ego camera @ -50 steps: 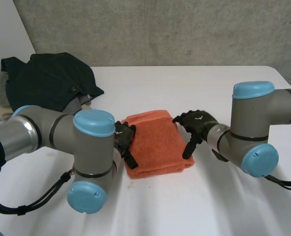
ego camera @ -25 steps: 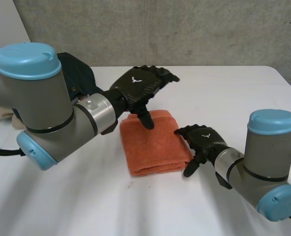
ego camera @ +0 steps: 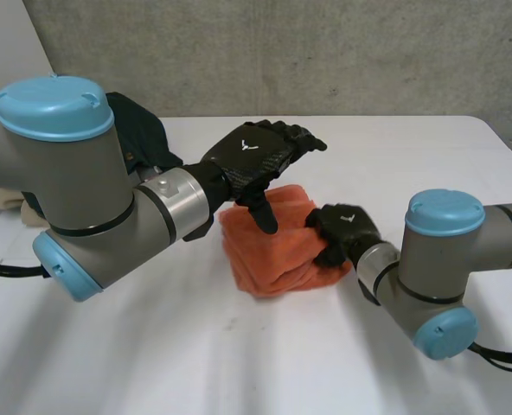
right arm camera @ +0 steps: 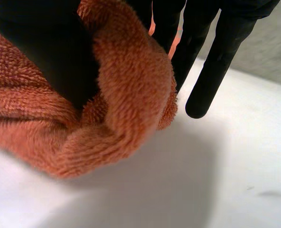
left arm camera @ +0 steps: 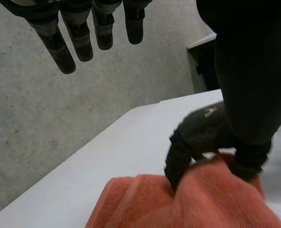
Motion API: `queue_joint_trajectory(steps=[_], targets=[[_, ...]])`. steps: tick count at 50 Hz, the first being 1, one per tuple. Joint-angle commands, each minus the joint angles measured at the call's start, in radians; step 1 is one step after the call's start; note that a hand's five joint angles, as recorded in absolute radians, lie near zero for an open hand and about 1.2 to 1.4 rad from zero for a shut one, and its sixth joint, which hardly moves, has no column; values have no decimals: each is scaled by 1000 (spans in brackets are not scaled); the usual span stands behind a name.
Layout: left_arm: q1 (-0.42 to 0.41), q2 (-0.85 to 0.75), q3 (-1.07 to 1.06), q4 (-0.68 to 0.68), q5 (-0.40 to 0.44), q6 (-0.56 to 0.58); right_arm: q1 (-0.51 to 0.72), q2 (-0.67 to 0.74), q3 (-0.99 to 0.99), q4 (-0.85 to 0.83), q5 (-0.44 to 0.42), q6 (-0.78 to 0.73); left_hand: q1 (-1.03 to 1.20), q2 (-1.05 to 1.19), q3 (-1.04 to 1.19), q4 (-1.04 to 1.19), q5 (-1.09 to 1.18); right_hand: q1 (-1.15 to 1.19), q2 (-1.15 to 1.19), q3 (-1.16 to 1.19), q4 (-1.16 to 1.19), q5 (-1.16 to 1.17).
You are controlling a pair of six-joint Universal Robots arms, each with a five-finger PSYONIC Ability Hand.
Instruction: Fold the laundry.
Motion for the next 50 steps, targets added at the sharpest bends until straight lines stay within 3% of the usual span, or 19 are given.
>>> queue_joint_trajectory(steps=[1,13,25,32,33,34,40,50], targets=[[-1,10,14,3,2,0,-66,-8,-64,-58,83,-61,26,3,-3,9,-10,504,318,306,200,315],[-44,32,49,5,1,-6,-340,210,-479,-78,175,-118,23,0,-6,6,-13,504,318,306,200,315],[-87,52,43,3,-1,-6,-561,626,-1209,219,163,-175,23,0,-6,6,-13,504,318,306,200,315],[-90,50,40,3,1,-5,-609,647,-1219,213,115,-179,23,0,-6,6,-13,496,311,299,192,307],[-90,49,42,3,1,-5,-614,647,-1219,213,118,-179,23,0,-6,6,-13,-417,-602,-614,-721,-605],[-90,49,42,5,1,-6,-614,647,-1219,212,121,-181,23,0,-6,6,-13,-718,-904,-915,-1022,-907],[-90,46,42,3,-1,-8,-640,647,-1210,207,141,-238,23,0,-6,6,-13,-718,-904,-915,-1022,-907],[-92,49,19,2,-1,-9,-669,640,-1154,134,204,-511,23,0,-6,6,-13,-718,-904,-915,-1022,-907]])
